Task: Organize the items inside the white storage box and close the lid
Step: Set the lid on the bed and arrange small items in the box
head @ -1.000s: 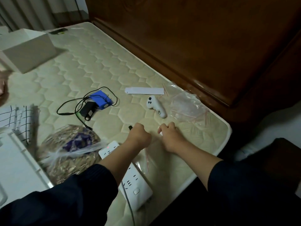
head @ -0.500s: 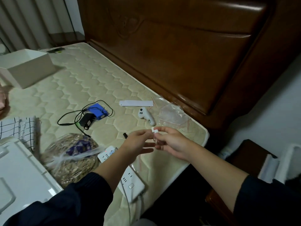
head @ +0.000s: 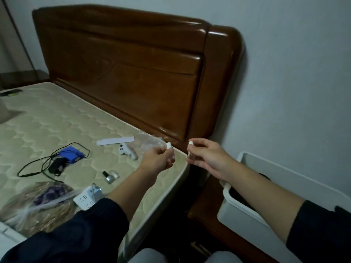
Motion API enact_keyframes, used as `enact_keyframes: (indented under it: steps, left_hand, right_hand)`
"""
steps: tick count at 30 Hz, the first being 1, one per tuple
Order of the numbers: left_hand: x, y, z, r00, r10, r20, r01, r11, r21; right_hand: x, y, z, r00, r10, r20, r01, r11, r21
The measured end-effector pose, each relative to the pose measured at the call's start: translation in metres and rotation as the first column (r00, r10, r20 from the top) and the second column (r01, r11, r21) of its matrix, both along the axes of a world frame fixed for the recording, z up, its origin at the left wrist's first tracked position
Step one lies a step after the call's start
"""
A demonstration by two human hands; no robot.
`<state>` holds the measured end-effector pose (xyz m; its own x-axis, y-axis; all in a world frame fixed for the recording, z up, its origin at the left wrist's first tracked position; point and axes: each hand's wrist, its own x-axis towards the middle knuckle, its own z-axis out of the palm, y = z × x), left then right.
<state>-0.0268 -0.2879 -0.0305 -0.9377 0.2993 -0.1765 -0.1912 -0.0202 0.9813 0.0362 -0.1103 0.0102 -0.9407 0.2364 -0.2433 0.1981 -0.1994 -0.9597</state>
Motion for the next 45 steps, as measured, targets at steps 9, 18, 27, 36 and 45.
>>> enact_keyframes:
  steps: [9,18,27,36,45]
  left_hand:
    - [0.053,0.148,-0.005,0.985,-0.150,-0.081,0.143,0.986,-0.085]
    - [0.061,0.220,-0.042,0.972,-0.088,-0.220,0.040,0.976,-0.215]
    - [0.054,0.243,-0.067,0.947,-0.110,-0.301,-0.010,0.928,-0.372]
    - [0.052,0.246,-0.076,0.959,-0.108,-0.260,-0.010,0.909,-0.416]
    - [0.051,0.246,-0.076,0.971,-0.111,-0.213,0.010,0.904,-0.427]
  right_hand:
    - [0.095,0.142,0.001,0.925,-0.372,-0.080,0.376,0.866,0.328]
    - [0.099,0.204,-0.054,0.908,-0.417,-0.032,0.404,0.854,0.328]
    - [0.053,0.226,-0.088,0.918,-0.396,0.004,0.272,0.639,0.720]
    - [0.006,0.226,-0.106,0.944,-0.206,0.258,-0.231,0.145,0.962]
    - [-0.014,0.233,-0.127,0.897,-0.251,0.364,-0.377,-0.003,0.926]
